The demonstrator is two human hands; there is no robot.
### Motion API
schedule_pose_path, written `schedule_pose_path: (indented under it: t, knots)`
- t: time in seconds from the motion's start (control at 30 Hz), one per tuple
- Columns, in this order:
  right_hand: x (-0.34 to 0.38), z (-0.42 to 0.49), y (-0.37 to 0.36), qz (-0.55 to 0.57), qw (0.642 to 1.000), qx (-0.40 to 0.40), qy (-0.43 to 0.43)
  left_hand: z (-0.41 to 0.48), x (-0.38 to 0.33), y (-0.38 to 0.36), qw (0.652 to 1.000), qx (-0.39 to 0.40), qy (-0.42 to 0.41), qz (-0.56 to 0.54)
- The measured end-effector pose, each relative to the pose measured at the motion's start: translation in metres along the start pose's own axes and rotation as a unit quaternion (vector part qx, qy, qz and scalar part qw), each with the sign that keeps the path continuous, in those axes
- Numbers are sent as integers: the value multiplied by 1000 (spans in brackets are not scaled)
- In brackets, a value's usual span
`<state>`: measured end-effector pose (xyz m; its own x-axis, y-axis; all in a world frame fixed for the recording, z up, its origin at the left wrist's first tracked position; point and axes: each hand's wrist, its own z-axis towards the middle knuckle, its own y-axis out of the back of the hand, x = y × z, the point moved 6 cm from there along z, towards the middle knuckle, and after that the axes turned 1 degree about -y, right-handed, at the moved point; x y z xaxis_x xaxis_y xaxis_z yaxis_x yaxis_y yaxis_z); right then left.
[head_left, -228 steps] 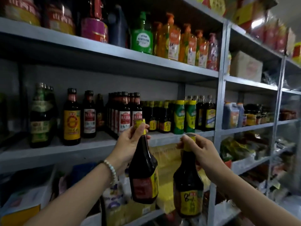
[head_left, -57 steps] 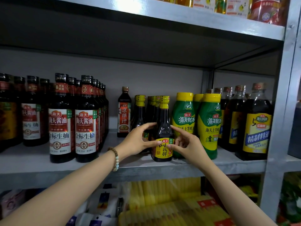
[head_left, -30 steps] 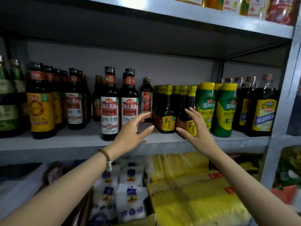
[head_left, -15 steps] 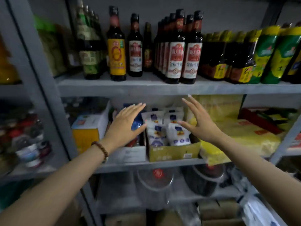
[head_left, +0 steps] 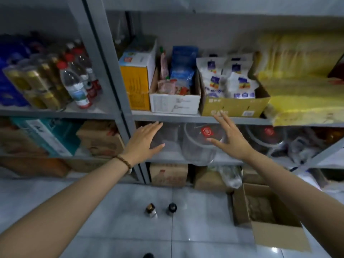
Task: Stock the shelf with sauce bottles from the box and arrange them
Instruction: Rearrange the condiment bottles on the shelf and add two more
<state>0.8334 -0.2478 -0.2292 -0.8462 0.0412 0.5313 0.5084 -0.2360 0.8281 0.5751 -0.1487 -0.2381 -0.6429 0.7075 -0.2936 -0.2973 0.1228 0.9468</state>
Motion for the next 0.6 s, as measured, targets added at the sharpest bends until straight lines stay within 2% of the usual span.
schedule_pose_path:
  t: [0.23, 0.6]
  knots:
    - [-14, -46, -101, 32, 997, 37, -55, -42, 56, -75, 997, 74, 16, 0]
    - [-40, -129, -328, 101, 962, 69, -245, -100, 162, -236, 978, 206, 20, -41]
